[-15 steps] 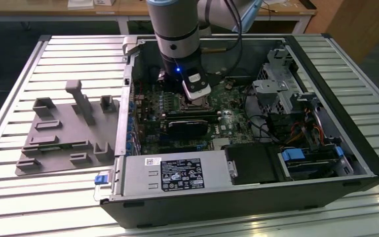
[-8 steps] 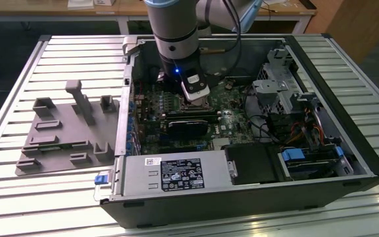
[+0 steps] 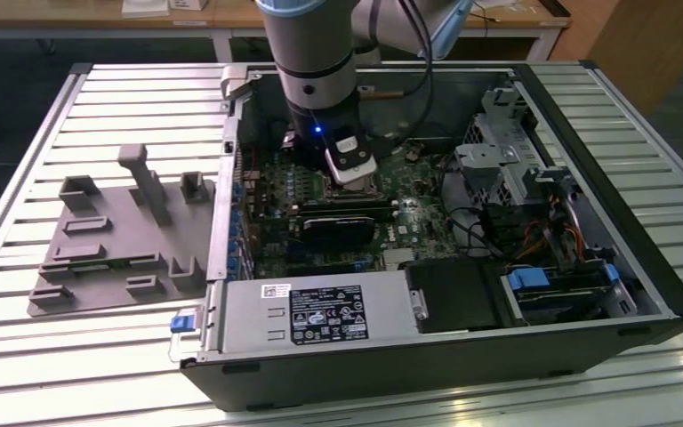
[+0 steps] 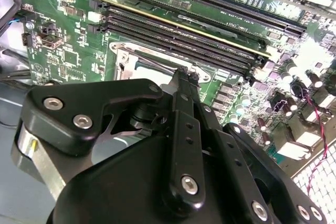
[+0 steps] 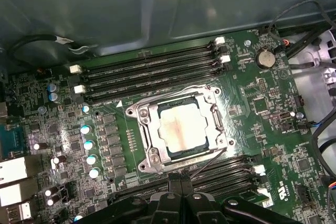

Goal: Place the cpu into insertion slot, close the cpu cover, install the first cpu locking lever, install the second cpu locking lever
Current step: 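Install the second cpu locking lever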

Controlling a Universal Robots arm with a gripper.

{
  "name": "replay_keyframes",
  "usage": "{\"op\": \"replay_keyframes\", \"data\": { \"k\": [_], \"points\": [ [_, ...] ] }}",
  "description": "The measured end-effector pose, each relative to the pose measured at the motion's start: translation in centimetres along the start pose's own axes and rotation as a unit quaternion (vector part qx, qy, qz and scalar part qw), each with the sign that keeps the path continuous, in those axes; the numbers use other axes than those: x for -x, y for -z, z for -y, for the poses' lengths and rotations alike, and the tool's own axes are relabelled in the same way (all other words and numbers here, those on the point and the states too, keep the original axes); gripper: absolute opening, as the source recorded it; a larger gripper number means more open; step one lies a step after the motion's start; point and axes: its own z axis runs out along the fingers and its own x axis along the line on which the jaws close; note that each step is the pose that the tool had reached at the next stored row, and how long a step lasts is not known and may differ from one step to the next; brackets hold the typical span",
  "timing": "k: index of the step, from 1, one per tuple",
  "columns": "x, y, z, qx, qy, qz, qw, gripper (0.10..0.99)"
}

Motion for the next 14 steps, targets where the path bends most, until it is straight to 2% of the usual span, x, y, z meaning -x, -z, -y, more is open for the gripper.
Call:
{"op": "replay_keyframes", "data": {
  "k": [14],
  "points": [
    [-0.24,-0.47,0.43,0.0015,0.000,-0.0004,1.0000,0.102]
  ]
}}
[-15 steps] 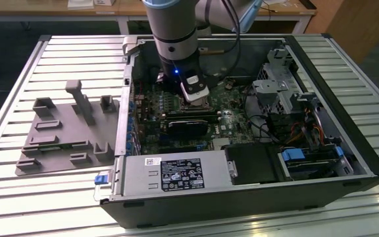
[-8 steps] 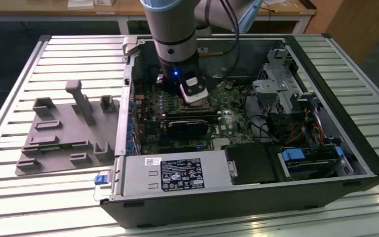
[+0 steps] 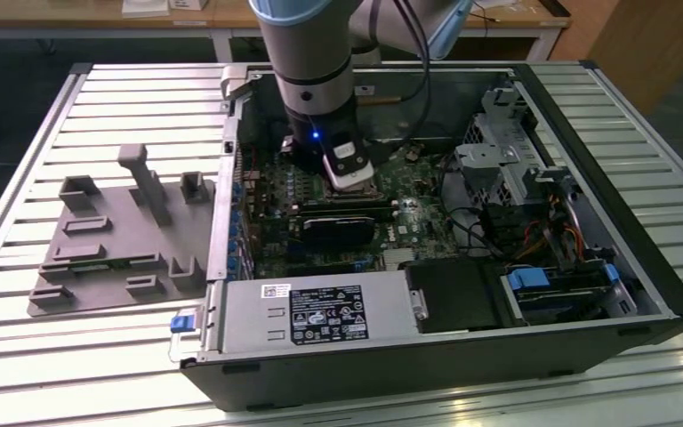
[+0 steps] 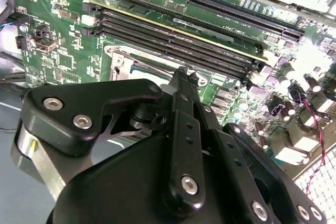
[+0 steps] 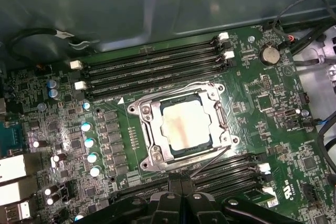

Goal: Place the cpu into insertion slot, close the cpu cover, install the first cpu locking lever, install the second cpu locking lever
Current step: 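Install the second cpu locking lever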

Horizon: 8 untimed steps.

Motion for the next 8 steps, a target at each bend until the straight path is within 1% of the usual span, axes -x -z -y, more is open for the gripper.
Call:
{"op": "replay_keyframes", "data": {
  "k": [5,8],
  "points": [
    [-0.06,-0.14,0.25,0.0013,0.000,-0.0003,1.0000,0.102],
    [-0.11,-0.26,0.37,0.0035,-0.001,-0.0007,1.0000,0.102]
  ]
}}
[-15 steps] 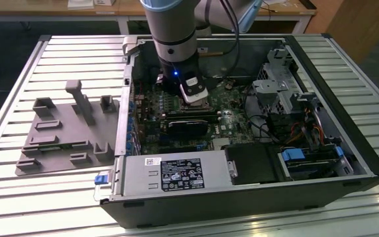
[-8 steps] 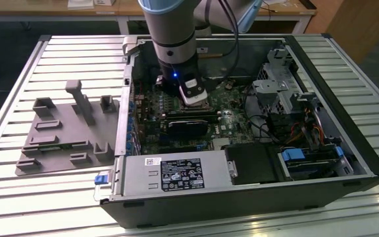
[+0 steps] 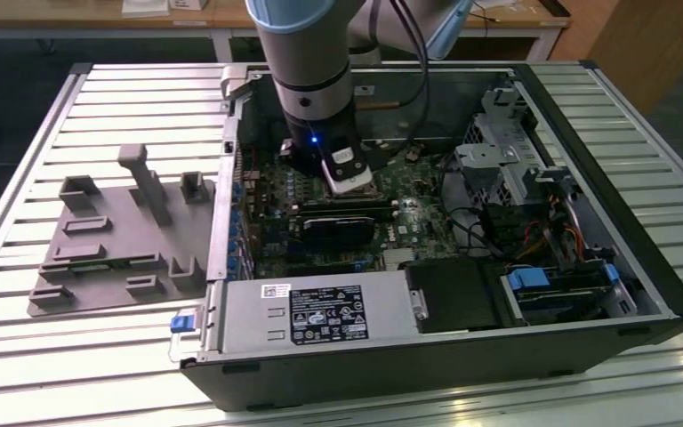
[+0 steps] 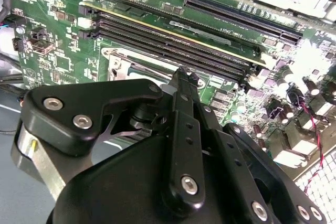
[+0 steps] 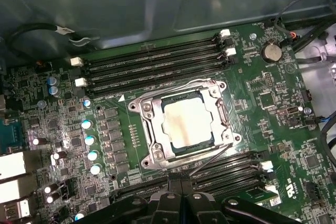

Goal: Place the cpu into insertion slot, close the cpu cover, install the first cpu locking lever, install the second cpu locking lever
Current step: 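Install the second cpu locking lever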

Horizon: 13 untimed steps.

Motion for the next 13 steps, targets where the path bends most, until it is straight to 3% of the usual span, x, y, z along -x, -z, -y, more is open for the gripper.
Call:
{"op": "replay_keyframes", "data": {
  "k": [3,10,13],
  "points": [
    [-0.03,-0.07,0.08,0.0039,-0.001,-0.0008,1.0000,0.102],
    [-0.04,-0.09,0.08,0.0053,-0.001,-0.0011,1.0000,0.102],
    [-0.07,-0.15,0.13,0.0094,-0.001,-0.0015,1.0000,0.102]
  ]
}}
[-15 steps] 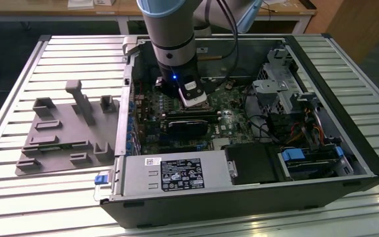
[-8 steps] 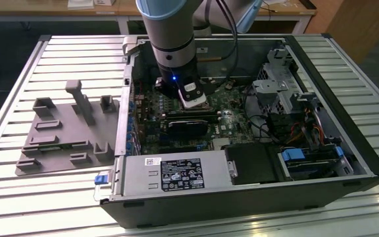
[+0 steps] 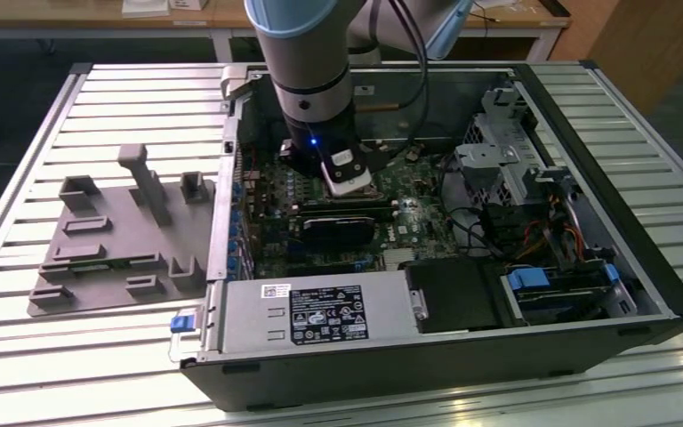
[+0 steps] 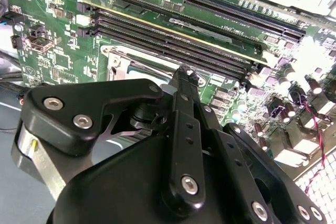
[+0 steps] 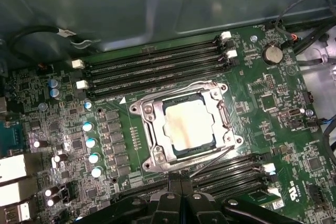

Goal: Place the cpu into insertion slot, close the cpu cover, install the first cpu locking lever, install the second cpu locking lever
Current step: 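Install the second cpu locking lever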

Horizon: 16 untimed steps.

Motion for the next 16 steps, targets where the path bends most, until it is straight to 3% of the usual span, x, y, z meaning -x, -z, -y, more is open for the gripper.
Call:
{"op": "replay_keyframes", "data": {
  "k": [9,16],
  "points": [
    [-0.08,-0.10,0.49,0.0176,-0.002,0.0004,0.9998,0.102],
    [-0.15,-0.24,0.87,0.0246,-0.003,-0.0005,0.9997,0.102]
  ]
}}
